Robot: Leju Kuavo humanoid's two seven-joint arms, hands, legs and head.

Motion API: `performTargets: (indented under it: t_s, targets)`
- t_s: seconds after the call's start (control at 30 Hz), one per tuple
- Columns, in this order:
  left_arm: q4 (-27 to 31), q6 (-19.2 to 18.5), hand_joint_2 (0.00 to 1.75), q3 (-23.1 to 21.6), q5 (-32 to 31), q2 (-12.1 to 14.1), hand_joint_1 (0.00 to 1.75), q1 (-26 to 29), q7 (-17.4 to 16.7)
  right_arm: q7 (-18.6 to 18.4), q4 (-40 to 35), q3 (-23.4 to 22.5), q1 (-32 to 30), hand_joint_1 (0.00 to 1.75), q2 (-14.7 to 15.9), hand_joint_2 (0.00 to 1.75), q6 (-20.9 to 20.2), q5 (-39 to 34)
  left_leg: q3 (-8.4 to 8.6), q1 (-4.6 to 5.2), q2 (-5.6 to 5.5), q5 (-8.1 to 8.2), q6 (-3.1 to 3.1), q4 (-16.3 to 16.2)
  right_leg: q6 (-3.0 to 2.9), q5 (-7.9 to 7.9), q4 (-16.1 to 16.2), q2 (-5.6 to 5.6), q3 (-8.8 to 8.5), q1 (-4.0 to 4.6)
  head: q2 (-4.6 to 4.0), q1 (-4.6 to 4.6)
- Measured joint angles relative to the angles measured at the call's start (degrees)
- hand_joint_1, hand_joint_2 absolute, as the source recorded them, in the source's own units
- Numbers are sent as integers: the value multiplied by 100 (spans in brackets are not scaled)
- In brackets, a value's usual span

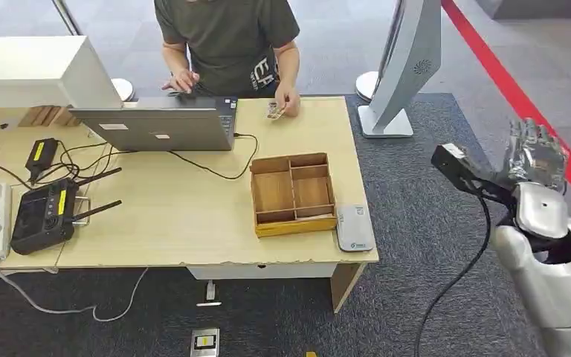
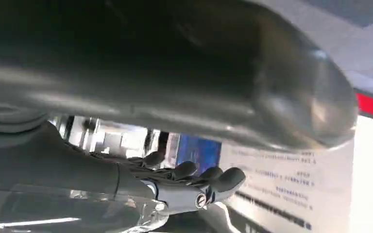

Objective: Pass the card to the sensor for recognition and then transmit it.

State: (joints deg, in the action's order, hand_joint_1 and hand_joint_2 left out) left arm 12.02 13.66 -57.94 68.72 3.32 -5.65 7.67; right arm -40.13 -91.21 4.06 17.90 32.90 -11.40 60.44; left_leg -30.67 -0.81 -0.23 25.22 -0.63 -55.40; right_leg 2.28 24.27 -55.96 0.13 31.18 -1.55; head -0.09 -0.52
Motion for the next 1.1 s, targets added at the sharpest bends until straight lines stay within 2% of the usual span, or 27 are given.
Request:
performTargets:
  t_s: [0.07, 0.13, 0.33, 0.43, 0.53, 0.77, 0.87, 1.0, 1.1]
  targets:
    - [0, -2, 0, 0, 0, 0, 0, -1, 26, 22, 2, -282, -404, 0, 59, 0, 388, -257, -5, 0, -6, 0, 0, 1, 1, 3, -1, -14, -4, 0, 0, -2]
    - [0, -2, 0, 0, 6, 0, 0, 1, 46, 28, 15, -536, -752, 0, 76, 0, 599, -344, -7, 0, -7, 1, 0, 2, -2, 3, -1, -13, 0, 0, 2, -2]
    - [0, 59, 0, 0, 35, -9, 0, -19, 52, 18, 173, -1130, -1539, 0, 52, 0, 902, -366, 1, -2, 3, 4, -2, 3, -5, 6, 0, -4, 7, 2, 0, 9]
    - [0, 59, 0, 0, 33, -9, 0, -13, 48, 204, 420, -1565, -2049, 0, -48, 0, 1057, -313, -4, -3, -15, 4, -1, 3, 0, 17, 1, -25, -4, 2, 0, -4]
    - [-2, 59, 0, 0, 35, -7, 0, -5, 33, 348, 604, -1816, -2249, 0, -166, 0, 1151, -202, -3, -2, 5, 8, -7, 7, -9, 11, -2, -2, 7, 2, 0, -2]
    - [-33, 74, 0, 0, 107, -17, 0, -14, 90, 1124, 1760, -2642, -2573, 0, -792, 0, 1850, 67, 14, -3, 20, 17, -13, 11, -13, 19, -2, 21, 4, 4, 0, 2]
    - [-35, 77, 0, 2, 122, -33, 0, -37, 87, 1482, 2589, -3069, -2551, 0, -1104, 0, 2117, 82, 18, -8, 18, 19, -11, 11, -10, 25, -2, 19, -7, 6, 2, -4]
    - [-37, 159, 0, 13, 134, -57, 0, -42, 18, 1633, 4084, -3531, -2134, 0, -1416, 0, 2910, 19, 22, -9, 46, 22, -16, 12, -18, 18, -3, 47, 4, 8, 0, 0]
    - [-37, 179, 0, 13, 81, -61, 0, -55, -48, 1510, 4840, -3713, -1936, 0, -1565, 0, 3065, -3, 23, -8, 45, 22, -16, 12, -18, 18, -3, 47, 2, 8, 0, 2]
